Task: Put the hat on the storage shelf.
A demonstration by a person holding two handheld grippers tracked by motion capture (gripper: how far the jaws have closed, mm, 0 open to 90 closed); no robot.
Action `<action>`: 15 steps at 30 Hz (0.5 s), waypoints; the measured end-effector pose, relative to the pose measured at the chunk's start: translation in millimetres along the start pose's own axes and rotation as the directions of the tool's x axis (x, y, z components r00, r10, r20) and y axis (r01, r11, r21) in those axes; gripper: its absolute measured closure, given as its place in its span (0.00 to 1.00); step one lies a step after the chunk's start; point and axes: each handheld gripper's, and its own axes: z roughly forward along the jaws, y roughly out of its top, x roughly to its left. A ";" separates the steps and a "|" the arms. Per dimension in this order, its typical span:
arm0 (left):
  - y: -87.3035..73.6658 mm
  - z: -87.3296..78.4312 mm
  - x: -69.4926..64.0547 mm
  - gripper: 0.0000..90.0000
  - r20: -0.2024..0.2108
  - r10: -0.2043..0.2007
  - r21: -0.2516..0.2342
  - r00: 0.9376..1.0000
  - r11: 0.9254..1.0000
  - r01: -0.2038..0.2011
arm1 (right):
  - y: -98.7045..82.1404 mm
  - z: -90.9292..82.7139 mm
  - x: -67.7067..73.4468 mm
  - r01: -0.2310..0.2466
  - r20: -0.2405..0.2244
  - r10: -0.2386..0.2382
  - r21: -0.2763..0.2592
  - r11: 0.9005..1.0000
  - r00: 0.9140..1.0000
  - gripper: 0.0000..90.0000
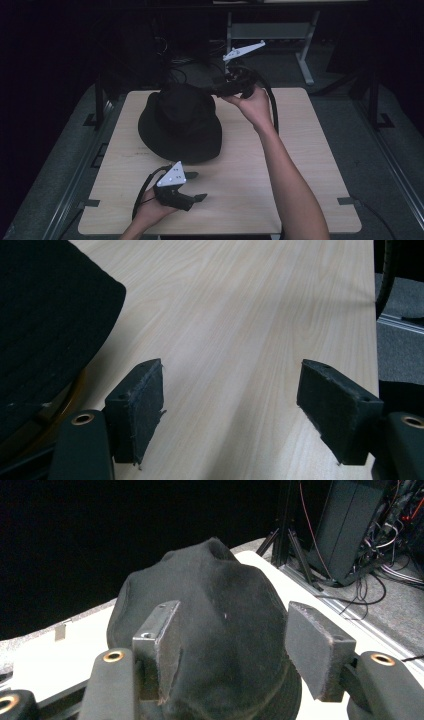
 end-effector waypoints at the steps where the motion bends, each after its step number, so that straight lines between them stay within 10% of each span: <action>1: -0.1 0.2 0.1 0.29 -0.001 -0.004 -0.001 1.000 1.000 0.004 | -2.0 -2.1 -0.3 0.000 0.001 0.000 -0.002 1.000 1.000 0.42; 15: -0.9 1.9 -0.7 0.27 -0.004 -0.010 0.005 1.000 1.000 0.010 | -33.1 -27.9 -3.4 -0.022 0.032 0.022 -0.001 1.000 0.999 0.37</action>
